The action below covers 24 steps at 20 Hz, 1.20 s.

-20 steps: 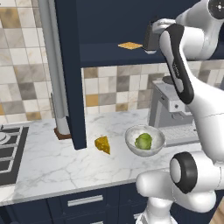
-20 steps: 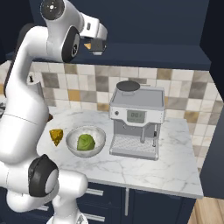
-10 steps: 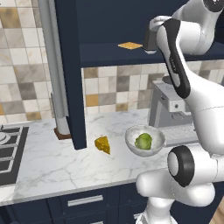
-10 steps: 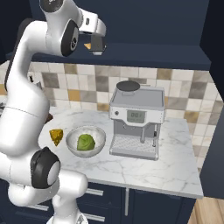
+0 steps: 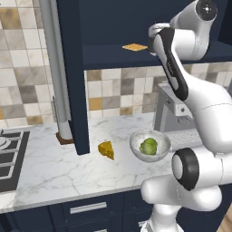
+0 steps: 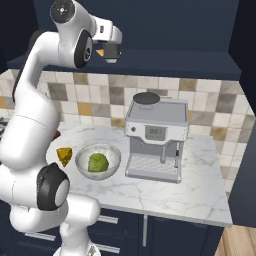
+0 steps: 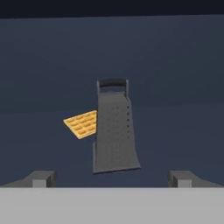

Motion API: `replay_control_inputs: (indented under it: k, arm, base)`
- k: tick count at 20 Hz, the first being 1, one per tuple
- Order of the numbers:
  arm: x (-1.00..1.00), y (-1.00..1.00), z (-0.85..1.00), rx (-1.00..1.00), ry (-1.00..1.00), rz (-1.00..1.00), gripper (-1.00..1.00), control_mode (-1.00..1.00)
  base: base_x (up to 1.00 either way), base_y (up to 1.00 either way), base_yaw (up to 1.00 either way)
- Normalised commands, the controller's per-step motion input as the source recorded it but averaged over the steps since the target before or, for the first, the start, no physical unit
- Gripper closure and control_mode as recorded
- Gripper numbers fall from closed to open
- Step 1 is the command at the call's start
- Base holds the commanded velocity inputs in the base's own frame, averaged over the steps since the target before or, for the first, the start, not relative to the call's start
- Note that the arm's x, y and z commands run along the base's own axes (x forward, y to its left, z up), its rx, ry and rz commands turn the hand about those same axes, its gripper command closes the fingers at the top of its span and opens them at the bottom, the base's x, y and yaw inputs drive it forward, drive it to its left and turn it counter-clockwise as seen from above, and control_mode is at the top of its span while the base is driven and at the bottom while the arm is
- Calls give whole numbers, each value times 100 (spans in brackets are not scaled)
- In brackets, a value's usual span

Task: Pick the cheese from the fridge and the cheese grater from the cabinet and place them next to the salad bowl.

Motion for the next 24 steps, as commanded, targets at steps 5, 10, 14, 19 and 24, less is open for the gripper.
replay_control_inputs:
  k: [5, 10, 14, 19, 24]
  arm:
    - [52, -1, 0, 0, 0, 0, -100, -100]
    - [42, -5, 0, 0, 2, 0, -100, -100]
    - [37, -11, 0, 0, 0, 0, -100, -100]
    - [36, -6, 0, 0, 3, 3, -100, -100]
    - [31, -4, 0, 0, 1, 3, -100, -100]
  base:
    - [0, 0, 0]
    - [0, 0, 0]
    - [0, 0, 0]
    - [0, 0, 0]
    - [0, 0, 0]
